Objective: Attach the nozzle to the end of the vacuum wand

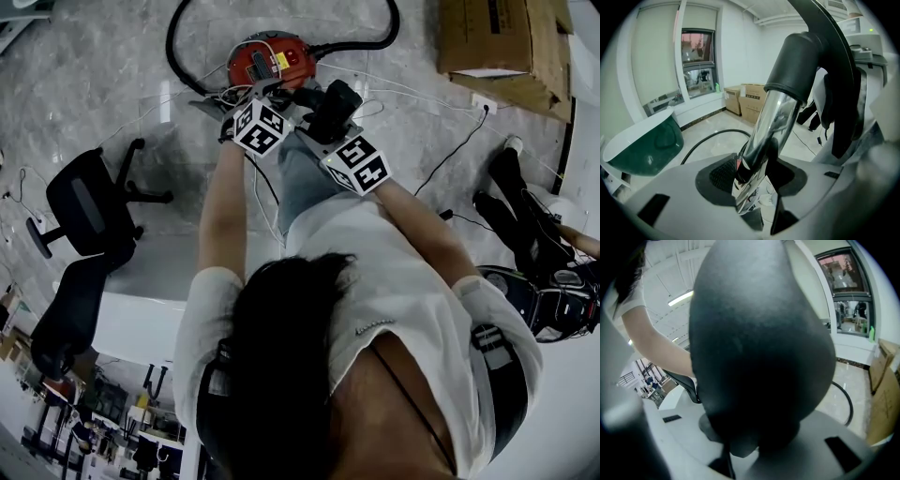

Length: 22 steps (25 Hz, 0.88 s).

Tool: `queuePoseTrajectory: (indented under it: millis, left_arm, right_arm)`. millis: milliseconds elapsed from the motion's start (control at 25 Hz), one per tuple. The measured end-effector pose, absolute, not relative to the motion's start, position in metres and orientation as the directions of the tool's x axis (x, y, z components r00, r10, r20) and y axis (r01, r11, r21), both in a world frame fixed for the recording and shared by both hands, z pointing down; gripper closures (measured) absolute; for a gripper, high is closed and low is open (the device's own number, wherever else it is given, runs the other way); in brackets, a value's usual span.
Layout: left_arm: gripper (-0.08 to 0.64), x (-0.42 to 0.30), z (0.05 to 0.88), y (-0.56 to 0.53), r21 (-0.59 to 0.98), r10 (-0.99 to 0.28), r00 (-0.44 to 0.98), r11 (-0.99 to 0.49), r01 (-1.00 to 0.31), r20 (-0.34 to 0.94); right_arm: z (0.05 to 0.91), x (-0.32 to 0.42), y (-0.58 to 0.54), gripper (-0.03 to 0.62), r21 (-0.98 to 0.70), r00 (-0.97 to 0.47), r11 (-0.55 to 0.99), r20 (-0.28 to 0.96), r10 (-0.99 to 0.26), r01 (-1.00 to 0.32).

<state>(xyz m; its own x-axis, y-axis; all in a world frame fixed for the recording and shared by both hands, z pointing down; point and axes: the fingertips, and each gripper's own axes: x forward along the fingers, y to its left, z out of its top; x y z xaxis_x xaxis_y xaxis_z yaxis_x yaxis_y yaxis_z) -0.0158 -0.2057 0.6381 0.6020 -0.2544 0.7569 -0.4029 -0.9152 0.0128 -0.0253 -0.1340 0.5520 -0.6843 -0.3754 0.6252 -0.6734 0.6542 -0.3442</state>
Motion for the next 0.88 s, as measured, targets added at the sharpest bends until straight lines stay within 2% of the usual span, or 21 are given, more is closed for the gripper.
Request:
queuePoseTrajectory:
  millis: [320, 400, 560, 640, 880]
  left_arm:
    - [0.371, -0.0115, 0.6417, -0.208, 0.029, -0.232, 0.6, -0.92, -0.392, 0.766]
    - [0.37, -0.0107, 0.6434, -0.2081, 0.032, -0.229, 0.602, -0.92, -0.391, 0.765]
    - [0.37, -0.0091, 0.6438, -0.208, 0.034, -0.231, 0.604, -0.918, -0.394, 0.763]
    - [0.368, -0.0095, 0.6427, -0.2081, 0.035, -0.239, 0.606, -0.914, -0.404, 0.759]
    - [0.367, -0.0107, 0.6421, -0.209, 0.029, -0.253, 0.607, -0.909, -0.415, 0.754]
  right_arm:
    - [0.5532, -0.024, -0.1343, 0.47, -0.418, -0.729, 0.641, 0.589, -0.348, -0.644]
    - [0.554, -0.0251, -0.134, 0.392, -0.444, -0.741, 0.629, 0.576, -0.346, -0.638]
    - [0.5546, -0.0243, -0.1335, 0.382, -0.441, -0.742, 0.634, 0.577, -0.342, -0.635]
    - [0.5549, -0.0249, -0.1303, 0.331, -0.46, -0.747, 0.624, 0.576, -0.331, -0.631]
    - [0.5545, -0.0238, -0.1306, 0.298, -0.448, -0.739, 0.623, 0.58, -0.344, -0.642]
